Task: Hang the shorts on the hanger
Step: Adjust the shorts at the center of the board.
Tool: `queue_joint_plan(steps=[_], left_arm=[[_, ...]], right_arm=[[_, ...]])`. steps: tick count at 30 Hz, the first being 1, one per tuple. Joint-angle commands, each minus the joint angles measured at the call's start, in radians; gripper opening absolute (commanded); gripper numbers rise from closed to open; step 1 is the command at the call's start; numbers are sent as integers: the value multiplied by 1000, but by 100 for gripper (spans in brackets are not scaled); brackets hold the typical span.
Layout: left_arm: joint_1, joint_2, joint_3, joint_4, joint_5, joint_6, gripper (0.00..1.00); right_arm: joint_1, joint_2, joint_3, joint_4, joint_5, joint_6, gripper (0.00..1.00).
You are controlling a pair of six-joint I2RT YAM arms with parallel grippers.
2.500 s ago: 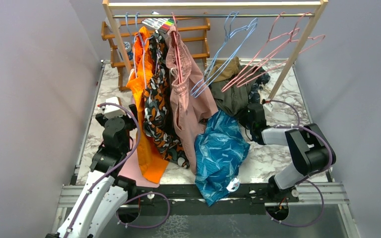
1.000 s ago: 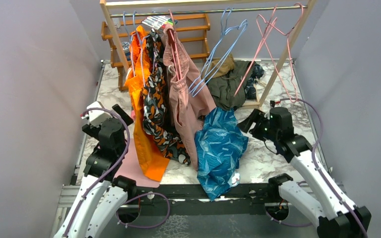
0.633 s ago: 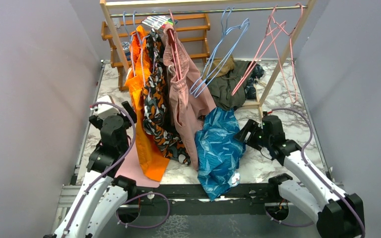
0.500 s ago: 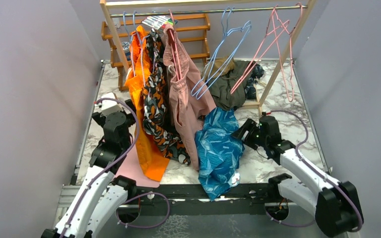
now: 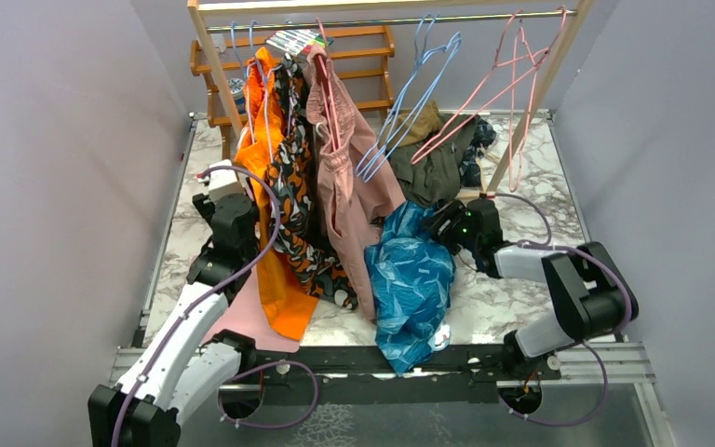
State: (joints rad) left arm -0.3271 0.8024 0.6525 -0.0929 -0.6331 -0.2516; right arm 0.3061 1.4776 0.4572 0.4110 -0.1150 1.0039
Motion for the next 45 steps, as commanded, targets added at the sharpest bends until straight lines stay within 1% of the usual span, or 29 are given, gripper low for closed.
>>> queue_joint_plan(steps=[1, 9, 13, 20, 29, 40, 45], left_arm=[[28, 64, 6, 109, 44, 11, 79], [67, 129, -1, 192, 98, -2, 67], [95, 167, -4, 212, 128, -18, 66], [126, 217, -4, 245, 173, -38, 64], [153, 266, -5, 274, 213, -53, 64], [157, 345, 14, 327, 246, -59, 63], [168, 373, 15, 341, 270, -60, 62]], right_arm=[[4, 110, 79, 120, 19, 10, 64], [4, 247, 143, 176, 4, 2, 63], [4, 305, 178, 212, -16, -2, 62], [4, 379, 243, 221, -21, -13, 61], [4, 452, 321, 206, -21, -37, 61], [4, 518, 387, 193, -22, -58, 61], [4, 549, 444, 165, -30, -80, 61]])
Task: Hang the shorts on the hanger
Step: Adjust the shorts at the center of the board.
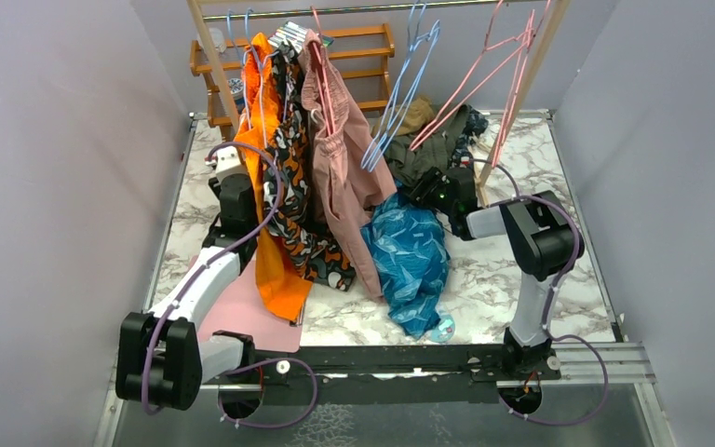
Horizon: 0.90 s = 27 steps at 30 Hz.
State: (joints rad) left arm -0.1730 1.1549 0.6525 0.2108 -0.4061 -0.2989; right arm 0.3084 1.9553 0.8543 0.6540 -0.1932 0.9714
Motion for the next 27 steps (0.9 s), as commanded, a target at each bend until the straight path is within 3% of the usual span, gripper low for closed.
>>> queue_joint_plan(steps=[1, 16, 27], left_arm=[[16, 24, 17, 38, 46, -14, 62], [45, 46, 29, 38, 64, -20, 62], [44, -125, 107, -244, -43, -103, 92]], right_arm=[[1, 76, 58, -82, 45, -49, 61], [1, 106, 111, -113, -6, -78, 61], [1, -103, -19, -205, 33, -91, 66]])
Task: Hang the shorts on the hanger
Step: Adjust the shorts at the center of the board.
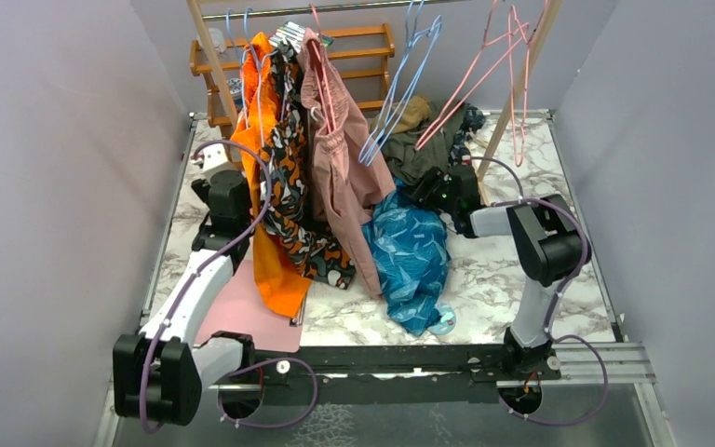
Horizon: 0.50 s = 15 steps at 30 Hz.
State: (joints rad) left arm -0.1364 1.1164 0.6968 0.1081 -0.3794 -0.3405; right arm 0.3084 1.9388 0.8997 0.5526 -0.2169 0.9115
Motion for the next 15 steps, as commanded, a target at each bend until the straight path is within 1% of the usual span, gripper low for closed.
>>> queue_joint_plan(steps=[1, 5, 9, 12, 15], left_arm=[[8, -105, 73, -177, -78, -69, 94], [8, -177, 99, -325, -127, -105, 99], [8, -272, 105, -457, -189, -141, 99], [7, -349, 121, -555, -230, -169, 99], [4, -364, 171, -678, -306, -189, 99]], right_arm=[[1, -112, -76, -116, 62, -31, 66], [1, -206, -123, -185, 77, -33, 68], [1, -306, -174, -248, 96, -37, 69], [1, -414, -206, -356, 134, -40, 71], [1, -527, -248, -456, 147, -34, 72]])
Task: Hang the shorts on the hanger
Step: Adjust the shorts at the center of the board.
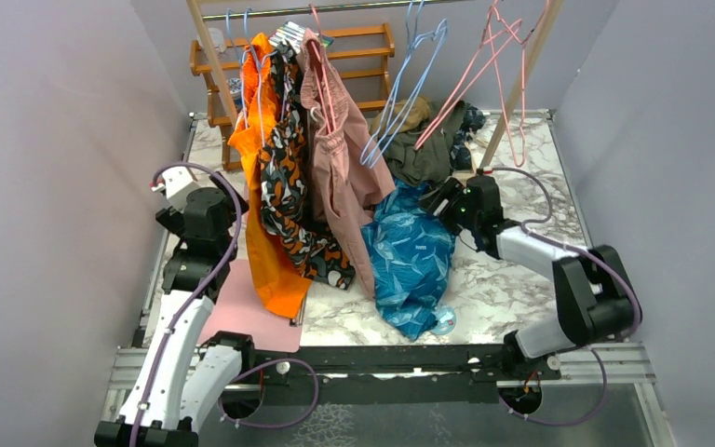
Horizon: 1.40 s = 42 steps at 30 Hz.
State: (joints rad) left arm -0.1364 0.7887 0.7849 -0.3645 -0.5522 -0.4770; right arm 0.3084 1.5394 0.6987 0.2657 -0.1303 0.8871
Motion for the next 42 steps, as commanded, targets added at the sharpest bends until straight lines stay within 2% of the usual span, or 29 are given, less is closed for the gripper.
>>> queue_joint_plan(steps=[1, 5, 10, 15, 18, 21, 24, 29, 34, 37, 42], left_arm=[[4, -34, 103, -249, -161, -67, 99], [4, -44, 161, -390, -228, -143, 99], [-7, -111, 184, -505, -231, -204, 99], [-40, -127, 186, -511, -190, -182, 99], [-56, -128, 238, -512, -168, -111, 99], [-85, -133, 324, -523, -96, 27, 99], [-110, -140, 391, -546, -18, 58, 99], [-125, -177, 412, -508, 215, 48, 99], [-135, -205, 343, -332, 349, 63, 99], [-140, -211, 304, -229, 389, 72, 99], [-154, -232, 264, -157, 352, 124, 99]], right_arm=[[1, -169, -57, -207, 64, -10, 72], [1, -333, -84, -373, 65, -22, 72], [1, -565, -103, -594, 78, -84, 72], [1, -770, -48, -796, 129, -226, 72], [1, -842, 15, -890, 67, -306, 72], [4, -837, 84, -953, -107, -367, 71], [8, -807, 104, -997, -246, -400, 69], [56, -819, 50, -1029, -296, -410, 65], [77, -769, 34, -973, -328, -421, 64], [156, -753, 35, -921, -256, -397, 64], [466, -648, 112, -898, 95, -346, 65]])
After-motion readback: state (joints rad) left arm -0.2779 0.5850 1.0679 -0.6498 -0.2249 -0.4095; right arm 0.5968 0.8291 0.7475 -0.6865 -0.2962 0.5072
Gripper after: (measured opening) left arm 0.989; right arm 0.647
